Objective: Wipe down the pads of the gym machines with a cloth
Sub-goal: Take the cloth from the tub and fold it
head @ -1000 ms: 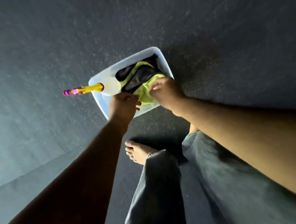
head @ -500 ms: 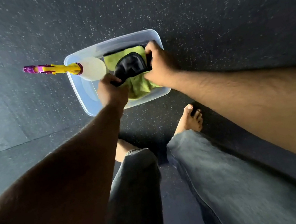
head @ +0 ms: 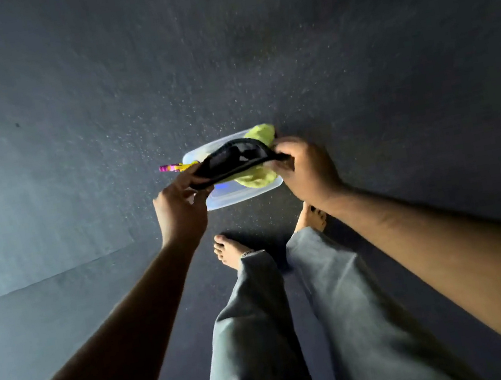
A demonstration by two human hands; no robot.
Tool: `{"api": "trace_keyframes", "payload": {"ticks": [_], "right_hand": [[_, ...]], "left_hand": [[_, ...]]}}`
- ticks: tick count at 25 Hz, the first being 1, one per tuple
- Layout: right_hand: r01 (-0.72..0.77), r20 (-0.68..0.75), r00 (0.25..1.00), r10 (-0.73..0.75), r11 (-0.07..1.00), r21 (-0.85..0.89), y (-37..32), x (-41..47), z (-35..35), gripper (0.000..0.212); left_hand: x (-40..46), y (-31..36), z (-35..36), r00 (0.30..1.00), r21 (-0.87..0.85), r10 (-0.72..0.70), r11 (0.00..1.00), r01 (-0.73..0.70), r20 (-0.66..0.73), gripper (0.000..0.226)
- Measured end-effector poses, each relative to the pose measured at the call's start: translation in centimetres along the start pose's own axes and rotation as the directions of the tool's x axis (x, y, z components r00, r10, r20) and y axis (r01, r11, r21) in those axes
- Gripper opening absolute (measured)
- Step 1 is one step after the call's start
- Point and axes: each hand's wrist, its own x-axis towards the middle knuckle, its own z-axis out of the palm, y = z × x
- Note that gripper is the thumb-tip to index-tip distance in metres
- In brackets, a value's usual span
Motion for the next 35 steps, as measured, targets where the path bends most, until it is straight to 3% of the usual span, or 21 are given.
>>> {"api": "trace_keyframes", "payload": {"ticks": [3,5,8,12,14,16,18,20,22,23,24,25,26,27,29,30,35], "right_hand": [[0.065,-0.049,0.997,-0.066,0.998,-0.009,-7.5,-3.3,-6.8,0.027],[0.066,-0.085,0.994,-0.065,0.998,0.010,-13.2,-5.0,-12.0,0.030],[0.028,-0.068,0.998,-0.012,0.972,0.233,-21.4,-7.0,-18.9,0.031],[0.129,-0.047,0.992,-0.120,0.919,0.372,-29.7,-9.3,-25.2,0.027],[0.165,0.050,0.977,-0.210,0.877,0.452,-33.0,-10.5,-28.0,0.032],[0.186,0.175,0.945,-0.276,0.895,0.406,-35.8,-11.2,-30.7,0.051],[0.202,0.296,0.909,-0.293,0.932,0.302,-39.0,-11.5,-32.9,0.053],[0.197,0.335,0.881,-0.334,0.903,0.382,-43.4,-10.8,-35.1,0.045],[0.126,0.170,0.933,-0.317,0.731,0.671,-46.8,-8.9,-36.7,0.040],[0.044,0.149,0.955,-0.257,0.617,0.786,-47.9,-7.9,-37.2,0.042],[-0.063,0.216,0.953,-0.213,0.558,0.828,-47.9,-6.4,-36.8,0.054],[-0.171,0.333,0.927,-0.170,0.599,0.782,-47.3,-5.7,-35.9,0.066],[-0.268,0.441,0.893,-0.089,0.682,0.681,-46.0,-5.4,-34.5,0.074],[-0.344,0.514,0.858,0.000,0.744,0.573,-44.6,-5.6,-33.0,0.078],[-0.371,0.481,0.870,0.107,0.785,0.496,-42.8,-5.9,-30.7,0.068],[-0.359,0.433,0.894,0.119,0.769,0.529,-42.5,-5.9,-30.0,0.056],[-0.324,0.390,0.918,0.077,0.712,0.623,-45.6,-3.5,-28.2,0.030]], "left_hand": [[-5.0,7.4,-6.5,0.993,-0.057,0.096,0.993,-0.100,-0.064,0.027],[-8.0,13.0,-11.0,0.994,-0.161,0.084,0.982,-0.095,-0.076,0.033],[-11.6,20.2,-17.8,0.990,-0.295,0.121,0.946,-0.138,-0.075,0.037],[-15.4,27.0,-25.5,0.951,-0.471,0.277,0.827,-0.308,-0.136,0.030],[-17.2,28.8,-28.9,0.926,-0.591,0.346,0.718,-0.367,-0.153,0.027],[-18.9,30.1,-31.6,0.911,-0.647,0.402,0.670,-0.364,-0.097,0.029],[-19.4,32.1,-34.3,0.880,-0.553,0.474,0.737,-0.389,0.013,0.027],[-18.4,35.4,-37.4,0.867,-0.464,0.497,0.773,-0.433,0.020,0.018],[-16.8,38.3,-40.2,0.888,-0.657,0.459,0.674,-0.339,0.013,0.017],[-15.6,38.9,-40.9,0.893,-0.765,0.443,0.601,-0.231,0.077,0.044],[-14.7,38.6,-40.7,0.881,-0.810,0.431,0.578,-0.103,0.195,0.073],[-13.8,37.2,-39.3,0.858,-0.787,0.410,0.617,-0.011,0.309,0.091],[-13.5,35.5,-37.2,0.844,-0.751,0.375,0.658,0.050,0.384,0.090],[-13.6,34.0,-35.2,0.851,-0.724,0.332,0.685,0.080,0.408,0.073],[-13.0,31.8,-32.7,0.919,-0.750,0.260,0.659,0.056,0.297,0.027],[-12.5,31.1,-32.3,0.945,-0.765,0.224,0.642,0.043,0.240,0.018],[-10.7,29.9,-35.6,0.964,-0.789,0.214,0.614,-0.005,0.160,0.026]]}}
